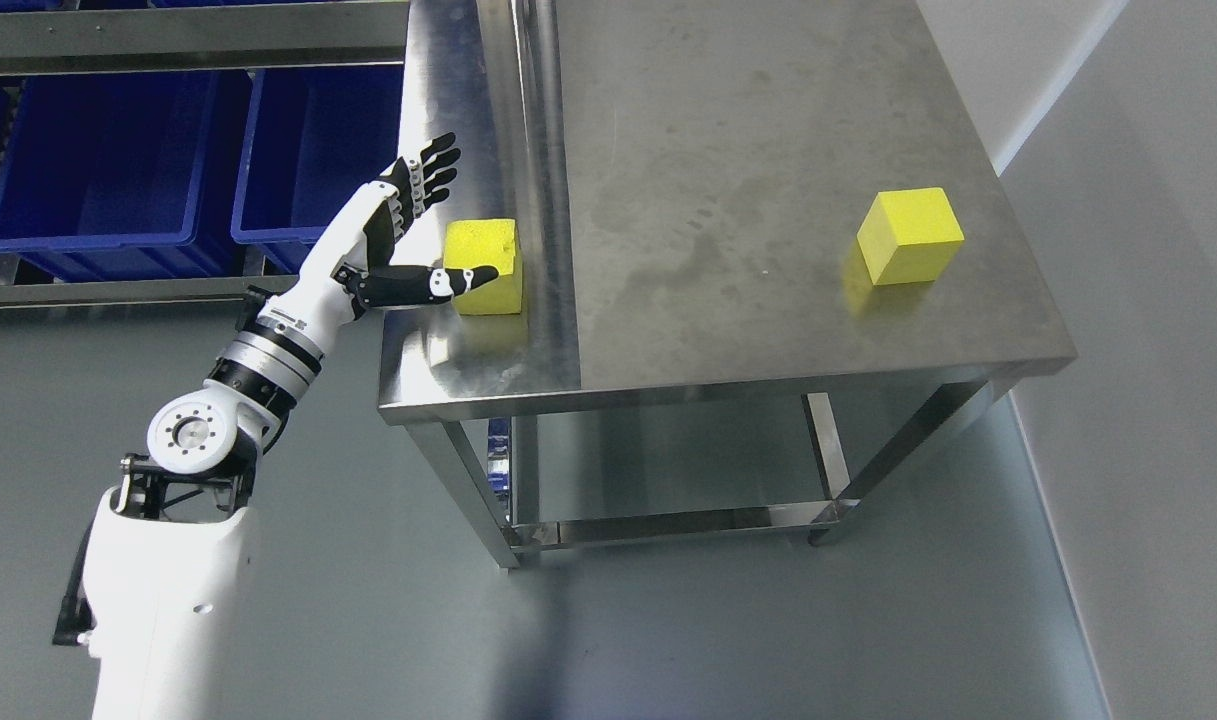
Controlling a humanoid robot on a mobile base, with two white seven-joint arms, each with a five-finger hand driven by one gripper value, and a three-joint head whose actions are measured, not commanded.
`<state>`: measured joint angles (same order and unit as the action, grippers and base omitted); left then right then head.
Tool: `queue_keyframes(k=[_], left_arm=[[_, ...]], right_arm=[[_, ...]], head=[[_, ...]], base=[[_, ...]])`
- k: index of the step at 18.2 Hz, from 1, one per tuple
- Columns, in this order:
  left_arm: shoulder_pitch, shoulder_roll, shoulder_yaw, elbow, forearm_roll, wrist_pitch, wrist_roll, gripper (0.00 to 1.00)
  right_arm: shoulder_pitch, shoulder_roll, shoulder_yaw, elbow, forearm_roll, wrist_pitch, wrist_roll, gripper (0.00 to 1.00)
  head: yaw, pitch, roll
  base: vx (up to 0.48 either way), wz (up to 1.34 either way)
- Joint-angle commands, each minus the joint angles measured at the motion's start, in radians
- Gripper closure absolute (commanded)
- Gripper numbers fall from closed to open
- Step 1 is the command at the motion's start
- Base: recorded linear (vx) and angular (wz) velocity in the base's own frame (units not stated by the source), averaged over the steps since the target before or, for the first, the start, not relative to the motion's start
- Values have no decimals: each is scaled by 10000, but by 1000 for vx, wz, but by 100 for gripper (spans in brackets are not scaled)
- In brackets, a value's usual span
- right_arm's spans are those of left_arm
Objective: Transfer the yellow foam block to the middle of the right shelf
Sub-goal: 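Reach the left hand around the yellow cube at the table edge, then close the left hand fingers on the yellow cube and lift it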
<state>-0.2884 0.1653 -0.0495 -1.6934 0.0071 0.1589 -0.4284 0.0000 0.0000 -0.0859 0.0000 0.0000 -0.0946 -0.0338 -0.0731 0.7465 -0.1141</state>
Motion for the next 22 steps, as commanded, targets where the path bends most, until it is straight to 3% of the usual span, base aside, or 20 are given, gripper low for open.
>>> queue_keyframes(k=[1, 5, 7, 13, 16, 17, 18, 20, 22], left_arm=[[-123, 142, -563, 428, -1586, 68, -134, 0], [-551, -210, -823, 1087, -2095, 37, -149, 0], [-842, -319, -885, 1425, -2370, 22, -149, 6], [-1105, -778, -1467, 1564, -2907, -362, -594, 43], [-982, -825, -1575, 1564, -3231, -316, -1160, 49], [-982, -825, -1515, 1564, -3216, -331, -1177, 71], [-1012, -825, -1499, 1564, -3246, -316, -1192, 83], [-1013, -825, -1422, 1549, -3185, -362, -1238, 96], [-1059, -871, -1193, 1533, -3170, -377, -1162, 99]], right_arm=[[15, -175, 0, -175, 31, -5, 0, 0], [15, -175, 0, -175, 31, -5, 0, 0], [15, -175, 0, -175, 31, -5, 0, 0], [15, -175, 0, -175, 31, -5, 0, 0], [15, -175, 0, -175, 31, -5, 0, 0], [15, -175, 0, -175, 31, -5, 0, 0], [15, -175, 0, -175, 31, -5, 0, 0], [15, -175, 0, -175, 31, -5, 0, 0], [15, -175, 0, -175, 31, -5, 0, 0]], head=[[0, 0, 0], [0, 0, 0], [0, 0, 0], [0, 0, 0], [0, 0, 0], [0, 0, 0], [0, 0, 0], [0, 0, 0], [0, 0, 0]], base=[[0, 0], [0, 0], [0, 0], [0, 0], [0, 0], [0, 0], [0, 0], [-1, 8], [-1, 25]])
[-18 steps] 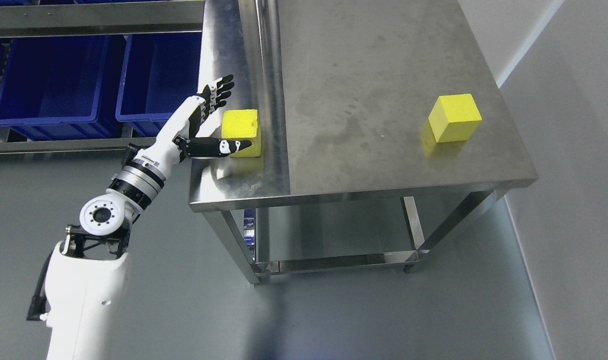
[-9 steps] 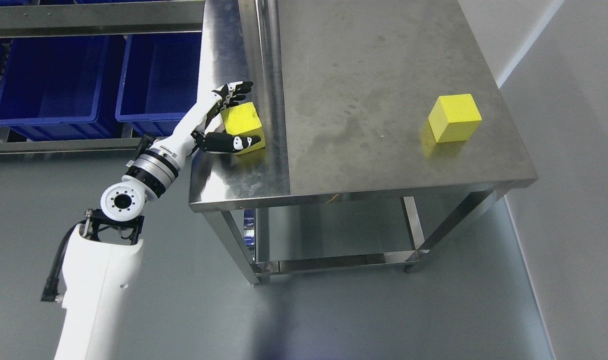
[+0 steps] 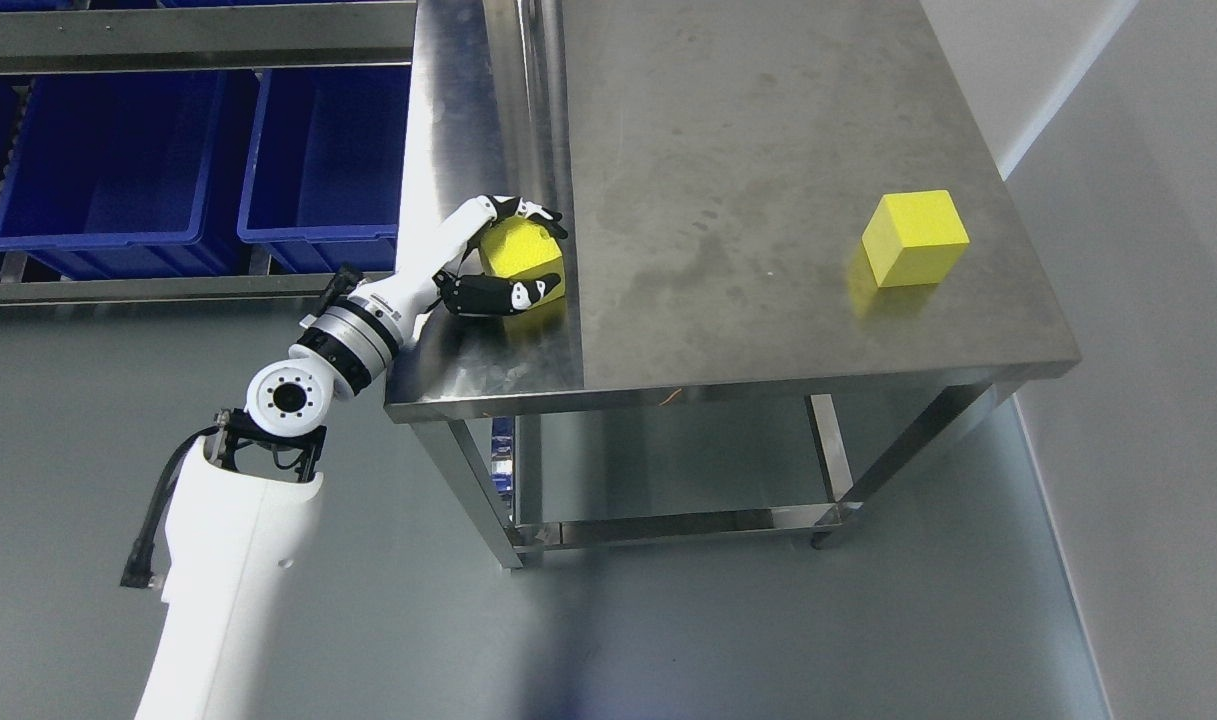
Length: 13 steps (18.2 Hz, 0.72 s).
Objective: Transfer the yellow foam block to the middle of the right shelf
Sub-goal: 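Close the left hand fingers on the yellow cube and lift it, then hold the cube in the left hand while turning toward the blue bins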
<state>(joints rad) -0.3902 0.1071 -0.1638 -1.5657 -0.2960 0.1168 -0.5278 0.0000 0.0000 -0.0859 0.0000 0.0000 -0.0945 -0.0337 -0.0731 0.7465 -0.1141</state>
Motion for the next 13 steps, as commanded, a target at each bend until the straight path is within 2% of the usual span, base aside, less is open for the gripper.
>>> queue_keyframes(k=[1, 4, 6, 9, 13], left_arm=[[-70, -350, 133, 210, -124, 28, -168, 99], [-269, -335, 1006, -126, -93, -277, -137, 99], [-285, -487, 2047, -341, -62, -737, 15, 100], [-148, -856, 3245, -496, -47, -724, 62, 100], [-71, -897, 4794, -542, 181, -830, 47, 100]], right_arm=[[16, -174, 0, -175, 31, -6, 0, 0], [16, -174, 0, -175, 31, -6, 0, 0], [16, -174, 0, -175, 31, -6, 0, 0], [16, -174, 0, -175, 31, -6, 0, 0], [16, -174, 0, -175, 31, -6, 0, 0]], head=[[0, 0, 0], [0, 0, 0], [0, 0, 0], [0, 0, 0], [0, 0, 0]], base=[[-1, 25], [-3, 25], [-1, 7], [-2, -18], [-8, 87]])
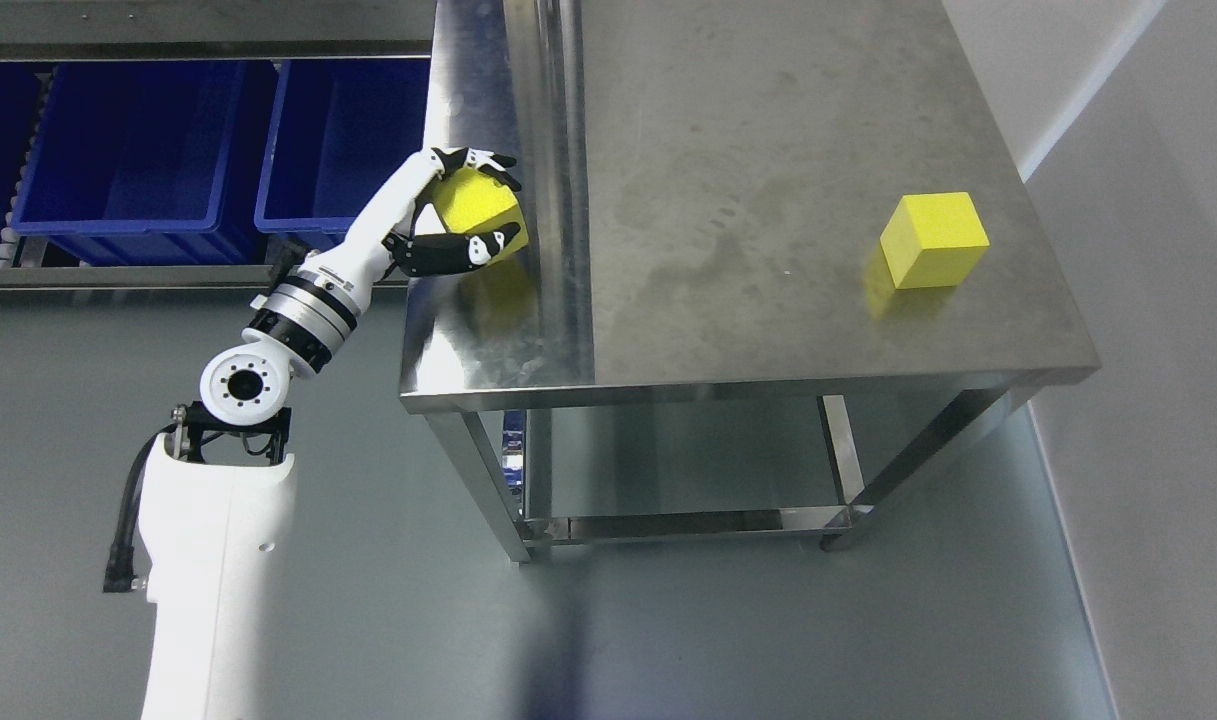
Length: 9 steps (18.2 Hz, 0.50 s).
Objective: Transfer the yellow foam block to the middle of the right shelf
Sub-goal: 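Hold the cube in the left hand while turning toward the blue bins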
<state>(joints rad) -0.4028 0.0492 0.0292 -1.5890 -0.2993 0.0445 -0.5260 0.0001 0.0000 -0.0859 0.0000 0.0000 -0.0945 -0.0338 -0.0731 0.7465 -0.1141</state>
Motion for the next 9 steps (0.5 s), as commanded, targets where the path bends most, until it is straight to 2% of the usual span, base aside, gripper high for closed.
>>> queue_keyframes(k=[1, 5, 7, 9], left_arm=[[131, -317, 3126, -415, 399, -214, 29, 100], [928, -317, 3527, -692, 1991, -1867, 212, 100], [1236, -317, 3543, -692, 3570, -2834, 274, 100], [1267, -317, 3497, -616, 4462, -3190, 366, 100]], right_arm=[[14, -175, 0, -175, 31, -6, 0, 0], [14, -175, 0, -175, 31, -6, 0, 0], [14, -175, 0, -175, 31, -6, 0, 0], [14, -175, 0, -175, 31, -6, 0, 0]], head=[[0, 0, 0], [0, 0, 0], [0, 0, 0], [0, 0, 0]], base=[[-20, 187], [-32, 532], [-32, 905], [-22, 1081]])
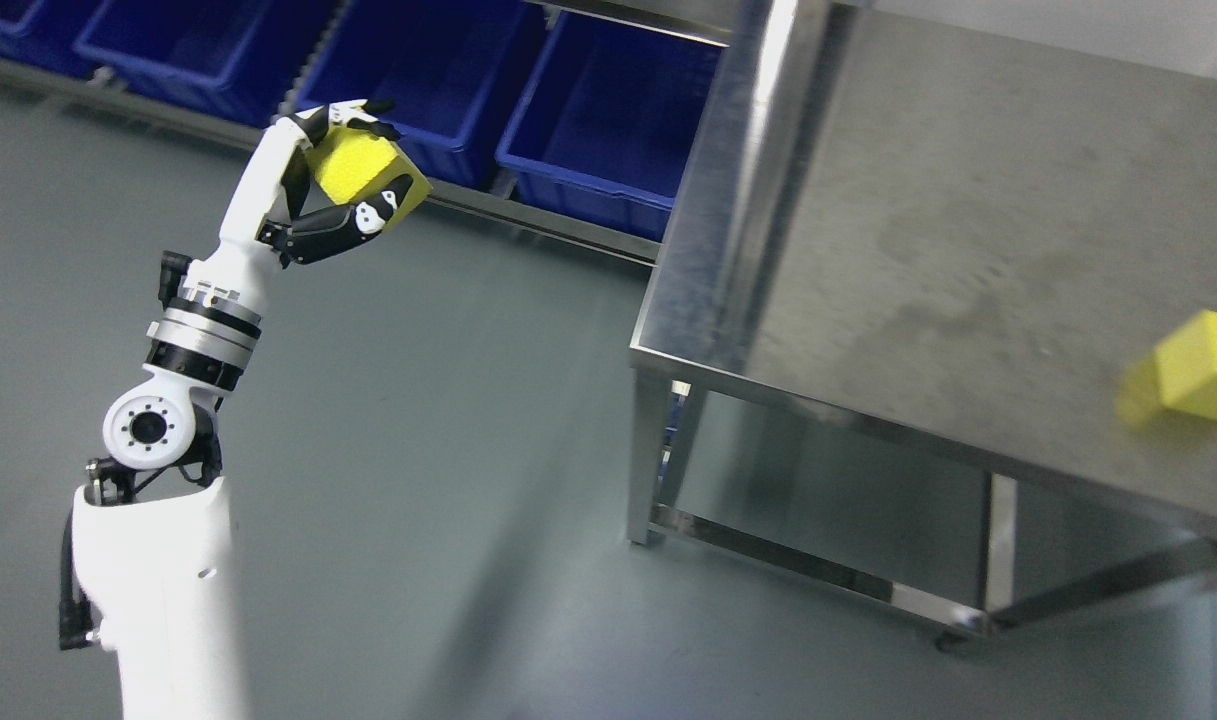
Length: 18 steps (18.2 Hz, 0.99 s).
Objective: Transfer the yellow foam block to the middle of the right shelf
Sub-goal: 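Hold the cube in the left hand while turning toward the blue bins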
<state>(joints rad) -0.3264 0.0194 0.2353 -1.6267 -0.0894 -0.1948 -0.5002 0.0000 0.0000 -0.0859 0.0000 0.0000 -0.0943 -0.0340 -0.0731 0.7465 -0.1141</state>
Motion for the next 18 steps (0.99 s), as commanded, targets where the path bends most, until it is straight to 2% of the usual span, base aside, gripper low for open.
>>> queue_keyframes(k=[1, 12, 18], left_arm=[[502, -20, 1406, -193, 2670, -828, 185, 100], [763, -20, 1436, -39, 2888, -844, 400, 100], [763, -20, 1436, -39, 2888, -844, 400, 100]], right_arm=[[15, -174, 0, -175, 31, -8, 2, 0], [15, -174, 0, -175, 31, -8, 2, 0], [15, -174, 0, -175, 31, -8, 2, 0]], head=[[0, 0, 0], [0, 0, 0], [0, 0, 0]], base=[[-11, 1124], [49, 1208], [129, 319]])
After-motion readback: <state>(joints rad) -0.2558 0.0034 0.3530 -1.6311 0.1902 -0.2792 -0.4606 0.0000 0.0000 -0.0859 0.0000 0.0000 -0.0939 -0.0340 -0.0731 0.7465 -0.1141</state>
